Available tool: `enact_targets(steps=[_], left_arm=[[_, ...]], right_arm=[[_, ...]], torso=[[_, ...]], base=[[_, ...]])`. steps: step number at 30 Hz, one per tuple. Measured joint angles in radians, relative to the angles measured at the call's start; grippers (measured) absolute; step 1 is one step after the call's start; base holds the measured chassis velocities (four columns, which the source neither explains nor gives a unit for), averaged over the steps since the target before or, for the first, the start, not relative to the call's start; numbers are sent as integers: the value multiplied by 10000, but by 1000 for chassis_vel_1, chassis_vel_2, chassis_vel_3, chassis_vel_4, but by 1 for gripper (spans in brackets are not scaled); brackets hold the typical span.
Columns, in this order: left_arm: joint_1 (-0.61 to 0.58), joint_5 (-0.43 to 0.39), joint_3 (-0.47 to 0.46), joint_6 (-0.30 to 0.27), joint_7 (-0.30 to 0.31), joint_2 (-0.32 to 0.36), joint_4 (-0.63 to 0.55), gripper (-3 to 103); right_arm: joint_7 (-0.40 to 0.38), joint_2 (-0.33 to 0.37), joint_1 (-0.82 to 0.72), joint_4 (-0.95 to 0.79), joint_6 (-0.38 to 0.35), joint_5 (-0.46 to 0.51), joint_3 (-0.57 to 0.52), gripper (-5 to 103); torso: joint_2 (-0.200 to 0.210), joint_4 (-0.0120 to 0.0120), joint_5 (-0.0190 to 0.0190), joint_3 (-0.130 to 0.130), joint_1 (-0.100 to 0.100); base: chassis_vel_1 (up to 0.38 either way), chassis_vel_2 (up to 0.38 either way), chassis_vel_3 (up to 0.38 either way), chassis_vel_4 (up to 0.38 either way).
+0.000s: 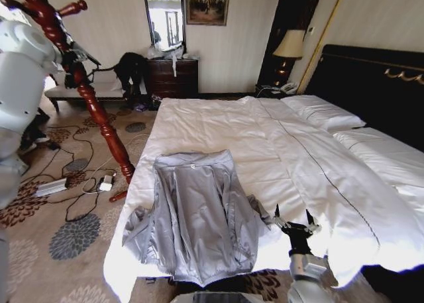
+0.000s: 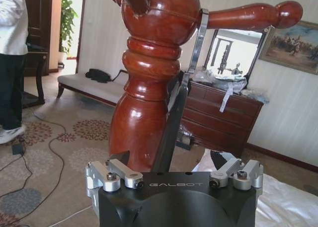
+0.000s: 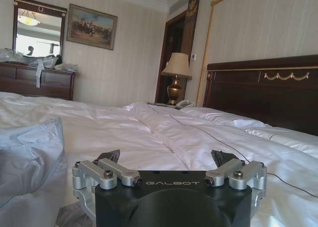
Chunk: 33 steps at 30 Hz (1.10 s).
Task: Pick up the clothes from the bed and hang them on the clothes hanger.
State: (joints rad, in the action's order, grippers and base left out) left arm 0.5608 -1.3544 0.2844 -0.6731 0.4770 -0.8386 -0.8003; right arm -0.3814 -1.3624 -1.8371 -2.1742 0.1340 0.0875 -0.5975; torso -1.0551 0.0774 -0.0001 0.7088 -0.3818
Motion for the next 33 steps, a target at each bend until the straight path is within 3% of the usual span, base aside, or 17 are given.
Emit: enact_targets(steps=[9, 11, 14, 16, 19, 21, 23, 24, 27, 33], left_arm=[[569, 655, 161, 29, -542, -893, 1367, 89], [607, 704, 152, 29, -568, -983, 1472, 84], [622, 823, 134, 29, -592, -1067, 1584, 68], [621, 847, 132, 30, -594, -1069, 1593, 62], [620, 872, 109, 31, -596, -1057, 1594, 45], [615, 872, 107, 30, -595, -1046, 1588, 45], [585, 868, 106, 30, -582, -1002, 1523, 34], [585, 868, 106, 30, -582, -1002, 1523, 34], [542, 814, 101, 22, -567, -907, 1359, 18], [488, 653, 101, 13, -550, -657, 936, 15]], right_arm=[[-46, -43, -41, 61, 125, -131, 46, 100], [-51, -51, -16, 47, 125, -130, 53, 100], [-78, -63, -31, 27, 131, -131, 50, 100], [-81, -63, -53, 27, 145, -137, 44, 100], [-95, -72, -101, 74, 204, -161, 25, 100], [-100, -77, -85, 83, 205, -161, 26, 100], [-105, -90, -42, 85, 206, -159, 45, 100], [-105, -90, -42, 85, 206, -159, 45, 100], [-112, -112, -21, 97, 204, -158, 83, 100], [-127, -118, -36, 97, 193, -155, 81, 100]], torso=[[0, 11, 4, 1, 0], [0, 10, 5, 0, 0], [0, 1, 0, 1, 0], [0, 1, 0, 0, 0], [0, 6, 1, 0, 0], [0, 7, 1, 0, 0], [0, 4, 1, 1, 0], [0, 4, 1, 1, 0], [0, 6, 0, 0, 0], [0, 3, 0, 1, 0]], base=[[0, 0, 0, 0], [0, 0, 0, 0], [0, 0, 0, 0], [0, 0, 0, 0], [0, 0, 0, 0], [0, 0, 0, 0], [0, 0, 0, 0], [0, 0, 0, 0], [0, 0, 0, 0], [0, 0, 0, 0]])
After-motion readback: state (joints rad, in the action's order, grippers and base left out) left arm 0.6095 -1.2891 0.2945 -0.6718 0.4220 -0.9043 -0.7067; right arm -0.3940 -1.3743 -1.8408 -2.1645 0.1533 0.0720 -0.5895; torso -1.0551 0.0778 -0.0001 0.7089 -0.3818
